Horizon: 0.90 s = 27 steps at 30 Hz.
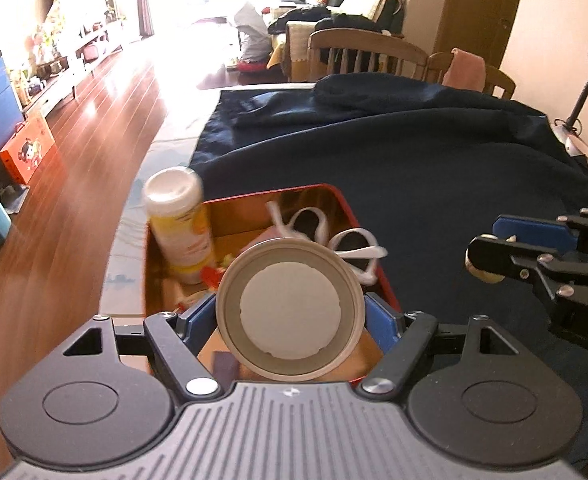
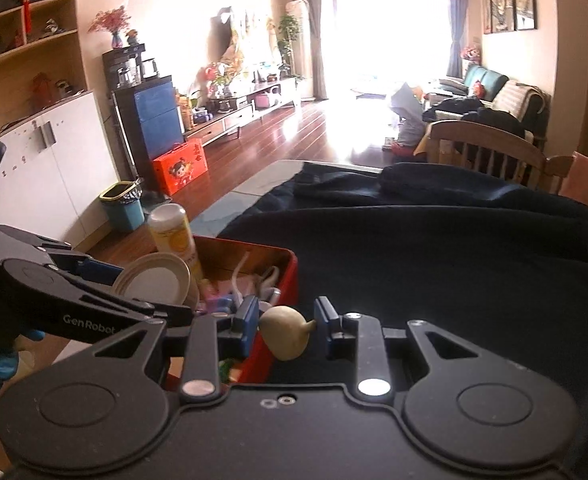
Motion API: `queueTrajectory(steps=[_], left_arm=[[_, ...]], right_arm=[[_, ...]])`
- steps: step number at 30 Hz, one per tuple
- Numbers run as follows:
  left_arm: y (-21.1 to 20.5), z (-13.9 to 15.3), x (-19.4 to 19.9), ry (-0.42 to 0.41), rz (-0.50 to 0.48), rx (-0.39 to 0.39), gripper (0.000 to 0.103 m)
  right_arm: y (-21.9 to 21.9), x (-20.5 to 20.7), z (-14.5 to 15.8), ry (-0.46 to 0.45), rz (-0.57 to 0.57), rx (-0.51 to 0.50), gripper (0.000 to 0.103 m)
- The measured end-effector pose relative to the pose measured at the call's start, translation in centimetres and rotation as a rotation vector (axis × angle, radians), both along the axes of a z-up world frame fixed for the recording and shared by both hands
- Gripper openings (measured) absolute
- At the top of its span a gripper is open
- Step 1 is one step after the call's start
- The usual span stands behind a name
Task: Organize rigid objects
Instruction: 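Carry the tan lid and cream ball over the red tin with both tools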
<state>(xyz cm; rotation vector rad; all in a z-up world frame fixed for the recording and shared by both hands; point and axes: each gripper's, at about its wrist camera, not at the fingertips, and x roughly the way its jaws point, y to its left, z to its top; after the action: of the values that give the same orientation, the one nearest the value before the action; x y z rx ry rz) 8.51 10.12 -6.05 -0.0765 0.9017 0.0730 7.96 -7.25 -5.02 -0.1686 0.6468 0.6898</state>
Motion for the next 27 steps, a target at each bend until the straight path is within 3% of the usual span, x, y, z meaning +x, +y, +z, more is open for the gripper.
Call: queueTrajectory(steps=[11,27], left_arm=[[4.0,-2.6,0.6,0.063,0.003,0.018,0.078],[4.2,-4.5,2.6,0.091,-0.072,0.04,0.078]], right_arm=[[4.2,0.4,-2.6,0.051,0.068,-0.078,0.03],[8.1,-0.6,-6.0,0.062,0.175,-0.224,0.03]])
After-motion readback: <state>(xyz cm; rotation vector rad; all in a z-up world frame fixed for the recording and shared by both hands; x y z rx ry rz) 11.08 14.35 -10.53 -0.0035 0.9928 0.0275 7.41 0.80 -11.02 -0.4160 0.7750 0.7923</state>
